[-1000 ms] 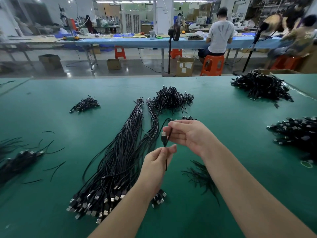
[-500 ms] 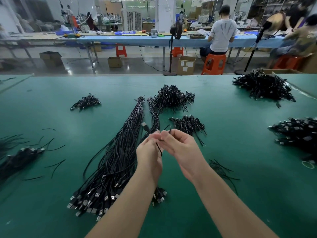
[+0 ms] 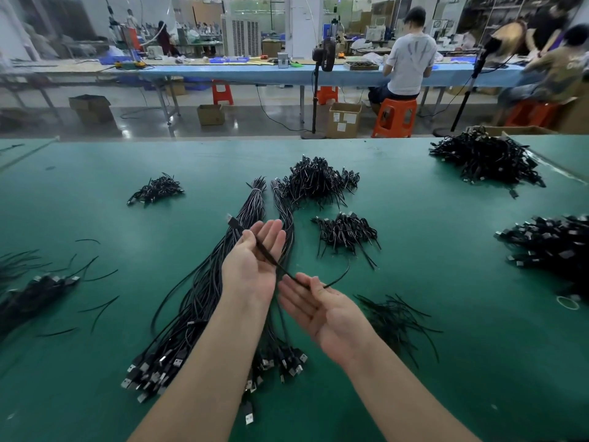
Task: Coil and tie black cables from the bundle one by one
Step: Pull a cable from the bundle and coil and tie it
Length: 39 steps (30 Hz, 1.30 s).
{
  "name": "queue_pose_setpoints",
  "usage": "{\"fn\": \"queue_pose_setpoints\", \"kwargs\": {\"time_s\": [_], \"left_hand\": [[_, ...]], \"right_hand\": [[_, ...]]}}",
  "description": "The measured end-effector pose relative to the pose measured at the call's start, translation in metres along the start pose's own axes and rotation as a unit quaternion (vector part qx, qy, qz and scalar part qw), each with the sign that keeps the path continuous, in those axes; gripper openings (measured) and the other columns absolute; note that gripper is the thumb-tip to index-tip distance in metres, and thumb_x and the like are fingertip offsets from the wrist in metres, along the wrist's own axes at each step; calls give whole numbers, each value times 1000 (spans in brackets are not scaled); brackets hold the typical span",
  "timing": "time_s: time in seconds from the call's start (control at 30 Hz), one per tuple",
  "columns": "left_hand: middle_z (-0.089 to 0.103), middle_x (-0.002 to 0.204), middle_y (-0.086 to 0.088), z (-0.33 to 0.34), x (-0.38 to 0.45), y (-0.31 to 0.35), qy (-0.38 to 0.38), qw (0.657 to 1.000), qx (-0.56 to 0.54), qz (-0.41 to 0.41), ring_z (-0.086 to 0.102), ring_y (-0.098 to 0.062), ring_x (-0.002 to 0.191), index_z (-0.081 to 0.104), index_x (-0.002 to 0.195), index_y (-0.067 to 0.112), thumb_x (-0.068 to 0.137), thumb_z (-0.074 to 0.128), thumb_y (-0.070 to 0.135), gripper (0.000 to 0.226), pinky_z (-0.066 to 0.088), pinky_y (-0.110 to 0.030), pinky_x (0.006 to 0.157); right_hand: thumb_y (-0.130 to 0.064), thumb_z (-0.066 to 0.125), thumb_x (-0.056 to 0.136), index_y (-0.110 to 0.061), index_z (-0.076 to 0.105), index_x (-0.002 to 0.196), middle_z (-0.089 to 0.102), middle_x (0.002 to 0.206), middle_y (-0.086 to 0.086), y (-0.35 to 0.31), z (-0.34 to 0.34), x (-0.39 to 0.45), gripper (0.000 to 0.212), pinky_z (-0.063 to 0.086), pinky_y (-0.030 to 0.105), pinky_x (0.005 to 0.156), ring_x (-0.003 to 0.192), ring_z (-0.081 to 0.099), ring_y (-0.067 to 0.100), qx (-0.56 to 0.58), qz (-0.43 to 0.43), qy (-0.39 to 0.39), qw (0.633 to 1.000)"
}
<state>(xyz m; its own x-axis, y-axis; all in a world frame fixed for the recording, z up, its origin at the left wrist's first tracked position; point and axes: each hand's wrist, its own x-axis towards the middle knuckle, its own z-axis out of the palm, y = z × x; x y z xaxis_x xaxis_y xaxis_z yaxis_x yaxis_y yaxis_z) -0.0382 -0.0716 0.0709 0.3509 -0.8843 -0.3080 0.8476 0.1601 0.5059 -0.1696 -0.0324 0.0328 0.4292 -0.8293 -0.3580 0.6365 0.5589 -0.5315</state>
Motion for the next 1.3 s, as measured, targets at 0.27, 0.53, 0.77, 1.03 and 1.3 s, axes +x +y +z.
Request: {"fn": "queue_pose_setpoints", "kwargs": {"time_s": [0.27,0.53,0.77,1.03,1.3], "left_hand": [[76,90,-9,-13,-18,0,-194,963,178,-49,69,-12,62,73,107,1,102,47,19,31,52,-21,50],[68,75,-13,-40,-38,-2,-345,867,346,-101,49,-11,39,71,112,-1,99,50,18,32,42,-18,44],[66,72,-11,-47,-39,-5,-336,859,374,-96,48,-13,39,68,116,-5,99,51,20,35,41,-20,45],[65,72,-12,-51,-32,-26,-260,888,380,-18,44,-17,42,73,115,11,103,49,16,28,38,-23,47],[69,72,-13,-34,-28,-36,-133,930,336,71,60,-18,51,75,88,10,107,46,14,36,52,-25,52]], "right_hand": [[-13,60,97,5,64,95,75,85,20,-9,-12,11,18,62,35,62,74,75,27,-91,10,76,993],[-11,66,93,-2,72,86,74,72,10,-49,6,12,13,58,26,60,63,71,19,-354,-82,35,931],[-17,53,103,-2,70,97,77,88,14,-64,25,11,23,61,30,70,78,75,22,-414,-37,38,909],[-32,48,105,-3,74,89,76,81,10,-64,41,11,42,51,45,101,84,73,28,-454,-143,74,877],[-28,47,106,-6,74,104,76,96,8,-36,39,-2,35,53,13,56,72,72,6,-406,-238,54,881]]}}
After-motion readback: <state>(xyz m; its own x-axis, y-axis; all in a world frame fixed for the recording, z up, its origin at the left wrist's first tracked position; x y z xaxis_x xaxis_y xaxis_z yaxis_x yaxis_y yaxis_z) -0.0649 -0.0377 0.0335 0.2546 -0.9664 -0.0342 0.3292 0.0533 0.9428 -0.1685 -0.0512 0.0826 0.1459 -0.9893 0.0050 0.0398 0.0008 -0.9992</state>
